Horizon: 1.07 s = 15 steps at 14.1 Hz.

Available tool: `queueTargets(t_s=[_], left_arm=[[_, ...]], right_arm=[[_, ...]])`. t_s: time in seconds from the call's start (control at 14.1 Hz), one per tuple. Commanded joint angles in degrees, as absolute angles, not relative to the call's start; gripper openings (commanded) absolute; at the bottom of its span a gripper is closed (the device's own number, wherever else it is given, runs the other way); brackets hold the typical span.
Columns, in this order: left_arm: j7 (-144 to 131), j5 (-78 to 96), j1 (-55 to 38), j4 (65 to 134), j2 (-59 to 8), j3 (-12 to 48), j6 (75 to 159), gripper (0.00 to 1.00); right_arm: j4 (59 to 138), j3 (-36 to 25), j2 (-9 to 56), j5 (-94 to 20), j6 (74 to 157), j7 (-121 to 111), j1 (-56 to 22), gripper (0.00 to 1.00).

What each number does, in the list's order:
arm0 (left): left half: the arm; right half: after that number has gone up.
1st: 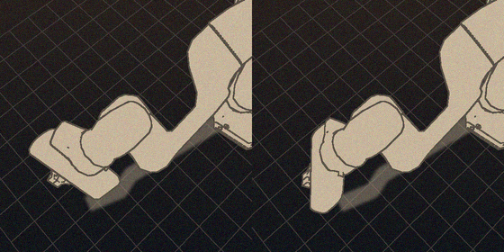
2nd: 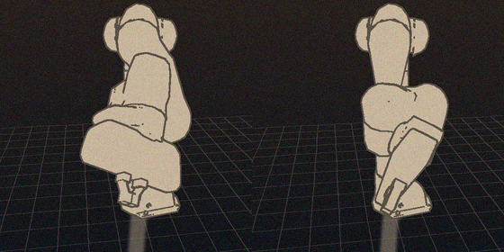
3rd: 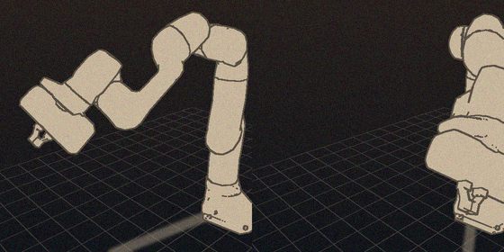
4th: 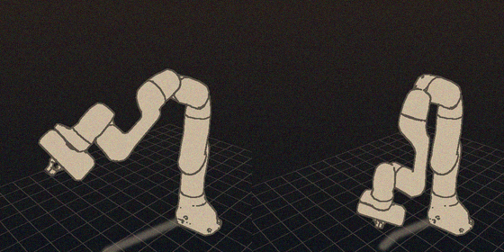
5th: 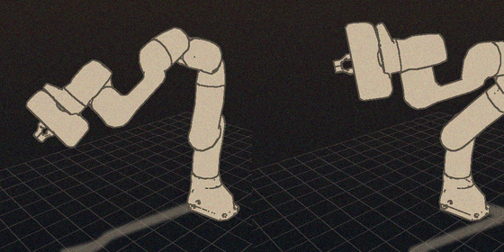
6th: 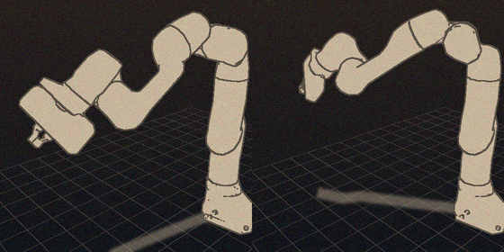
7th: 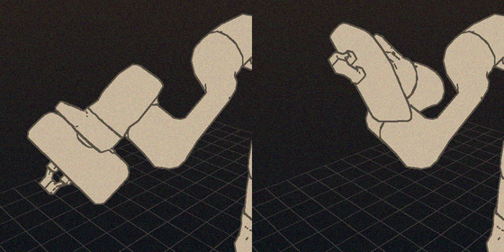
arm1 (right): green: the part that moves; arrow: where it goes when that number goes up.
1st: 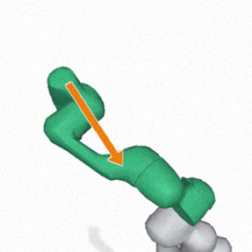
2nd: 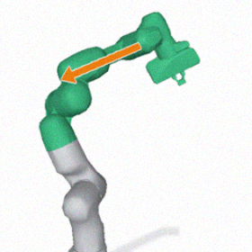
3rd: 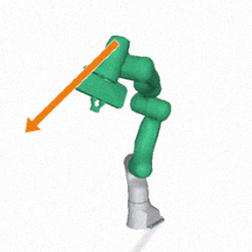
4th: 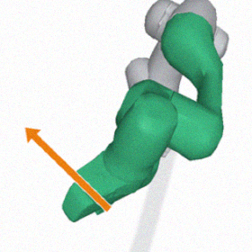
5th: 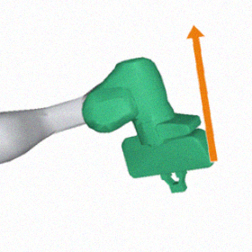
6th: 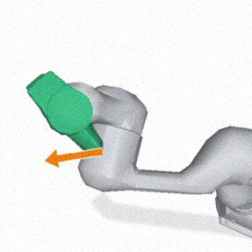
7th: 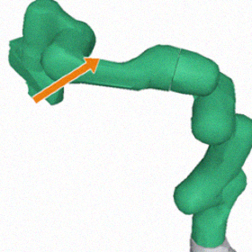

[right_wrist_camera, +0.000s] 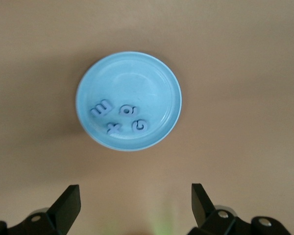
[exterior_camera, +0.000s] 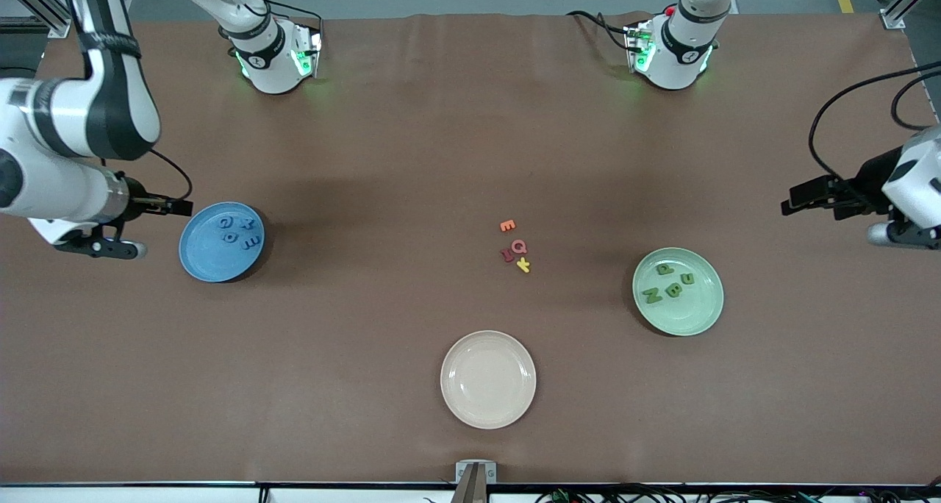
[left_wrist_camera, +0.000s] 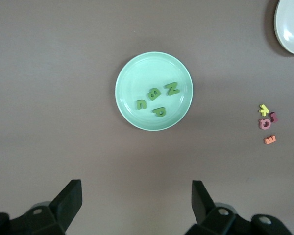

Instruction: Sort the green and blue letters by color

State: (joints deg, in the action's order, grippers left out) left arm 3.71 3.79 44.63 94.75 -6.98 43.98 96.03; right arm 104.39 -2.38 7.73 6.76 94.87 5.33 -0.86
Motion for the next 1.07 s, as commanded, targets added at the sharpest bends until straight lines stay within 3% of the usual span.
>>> queueTargets(t_s=[0.0, 0.36, 1.0], left_arm=[[5.4, 5.8, 45.4, 96.8, -2.6, 42.1, 97.4, 0.99], [4.3, 6.1, 45.7, 94.8, 1.2, 40.1, 96.8, 0.99], [4.7, 5.1, 45.3, 88.0, 0.4, 40.3, 96.7, 0.99]], right_arm=[[91.6, -2.6, 10.9, 6.4, 87.8, -2.0, -0.8, 1.0], [81.8, -2.8, 11.5, 5.7, 86.0, -5.1, -0.3, 1.0], [80.9, -3.1, 11.5, 1.2, 83.9, -4.4, 2.1, 1.0]])
